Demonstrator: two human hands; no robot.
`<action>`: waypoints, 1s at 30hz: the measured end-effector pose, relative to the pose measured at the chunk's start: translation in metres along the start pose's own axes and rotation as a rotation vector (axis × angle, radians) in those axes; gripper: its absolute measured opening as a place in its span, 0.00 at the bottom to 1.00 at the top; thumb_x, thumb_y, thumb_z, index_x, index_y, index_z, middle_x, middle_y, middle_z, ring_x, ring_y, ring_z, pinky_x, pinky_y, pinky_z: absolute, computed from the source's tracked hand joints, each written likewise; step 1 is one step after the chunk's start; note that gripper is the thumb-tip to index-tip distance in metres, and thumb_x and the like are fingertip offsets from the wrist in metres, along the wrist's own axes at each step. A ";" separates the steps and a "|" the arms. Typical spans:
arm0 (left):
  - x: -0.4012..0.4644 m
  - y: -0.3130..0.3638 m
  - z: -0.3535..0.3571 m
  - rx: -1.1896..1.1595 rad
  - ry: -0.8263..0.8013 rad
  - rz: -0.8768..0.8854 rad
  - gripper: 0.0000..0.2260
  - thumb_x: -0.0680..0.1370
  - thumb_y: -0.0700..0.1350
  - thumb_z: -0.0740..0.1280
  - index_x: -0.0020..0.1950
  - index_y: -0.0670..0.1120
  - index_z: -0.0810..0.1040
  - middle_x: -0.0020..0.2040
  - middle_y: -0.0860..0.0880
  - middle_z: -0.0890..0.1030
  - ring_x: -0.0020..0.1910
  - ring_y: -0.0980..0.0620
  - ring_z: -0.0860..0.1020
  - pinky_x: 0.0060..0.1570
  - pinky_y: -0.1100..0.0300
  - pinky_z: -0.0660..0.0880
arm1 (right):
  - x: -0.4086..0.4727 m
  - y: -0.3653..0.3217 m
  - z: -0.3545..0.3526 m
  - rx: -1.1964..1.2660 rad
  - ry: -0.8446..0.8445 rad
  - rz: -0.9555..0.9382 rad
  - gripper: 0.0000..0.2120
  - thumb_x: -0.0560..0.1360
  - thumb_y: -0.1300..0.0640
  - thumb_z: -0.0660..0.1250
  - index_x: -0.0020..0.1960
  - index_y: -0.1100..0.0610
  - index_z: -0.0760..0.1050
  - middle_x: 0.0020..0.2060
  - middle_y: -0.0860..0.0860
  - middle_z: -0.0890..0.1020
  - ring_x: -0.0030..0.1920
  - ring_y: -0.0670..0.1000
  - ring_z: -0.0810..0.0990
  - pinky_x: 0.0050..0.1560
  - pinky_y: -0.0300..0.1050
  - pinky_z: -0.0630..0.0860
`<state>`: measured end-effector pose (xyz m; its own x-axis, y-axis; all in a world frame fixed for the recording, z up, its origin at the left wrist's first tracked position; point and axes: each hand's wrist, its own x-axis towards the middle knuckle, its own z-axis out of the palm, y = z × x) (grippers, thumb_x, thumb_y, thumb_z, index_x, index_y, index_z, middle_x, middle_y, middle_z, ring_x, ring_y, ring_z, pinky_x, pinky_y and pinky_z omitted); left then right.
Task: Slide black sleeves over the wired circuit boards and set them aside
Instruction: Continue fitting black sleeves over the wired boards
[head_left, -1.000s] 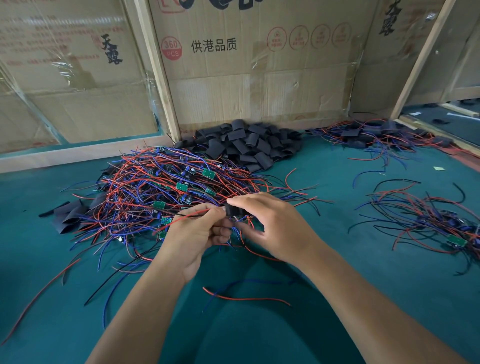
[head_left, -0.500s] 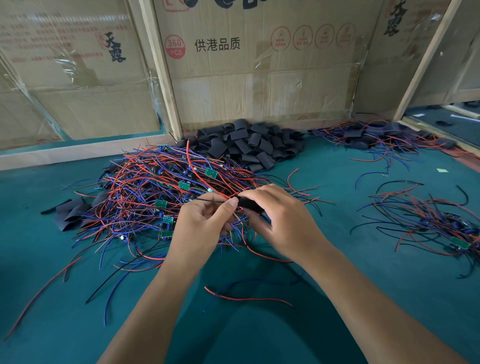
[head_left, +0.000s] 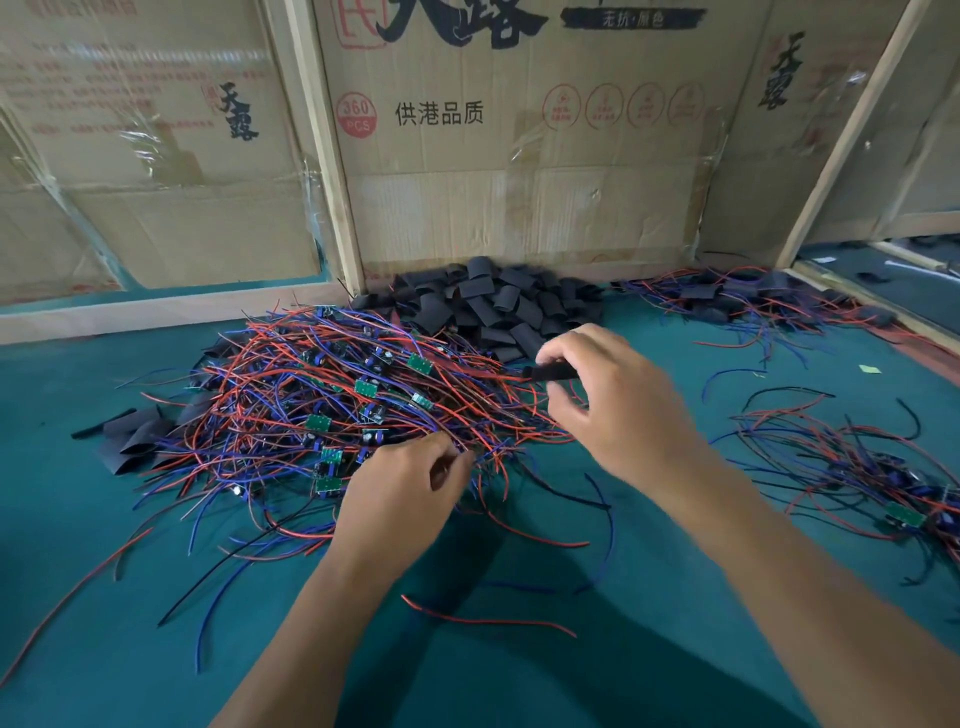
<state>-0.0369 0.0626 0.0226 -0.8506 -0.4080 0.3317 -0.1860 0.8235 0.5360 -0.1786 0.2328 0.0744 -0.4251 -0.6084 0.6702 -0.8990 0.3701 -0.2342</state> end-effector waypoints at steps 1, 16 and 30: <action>0.000 -0.001 0.001 0.008 0.000 0.014 0.14 0.81 0.55 0.65 0.40 0.48 0.77 0.29 0.52 0.75 0.31 0.49 0.74 0.33 0.54 0.70 | 0.004 0.007 -0.004 -0.084 -0.021 -0.050 0.09 0.72 0.63 0.70 0.52 0.57 0.78 0.47 0.51 0.79 0.49 0.56 0.79 0.44 0.53 0.78; -0.001 0.001 0.011 0.026 0.008 0.140 0.12 0.81 0.54 0.65 0.41 0.49 0.77 0.29 0.53 0.72 0.31 0.51 0.72 0.31 0.56 0.63 | 0.065 0.220 -0.012 -0.984 -0.474 0.480 0.45 0.74 0.40 0.69 0.80 0.54 0.47 0.78 0.60 0.54 0.78 0.64 0.50 0.73 0.72 0.47; -0.001 0.000 0.014 0.037 -0.011 0.120 0.15 0.82 0.54 0.62 0.40 0.47 0.76 0.31 0.50 0.74 0.30 0.49 0.71 0.32 0.51 0.68 | 0.085 0.143 0.123 -0.442 -0.347 0.480 0.21 0.75 0.47 0.67 0.63 0.59 0.71 0.64 0.58 0.70 0.66 0.61 0.68 0.62 0.55 0.69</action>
<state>-0.0428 0.0680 0.0115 -0.8729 -0.3019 0.3832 -0.1008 0.8802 0.4638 -0.3565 0.1476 0.0107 -0.8358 -0.4681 0.2869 -0.5104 0.8551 -0.0915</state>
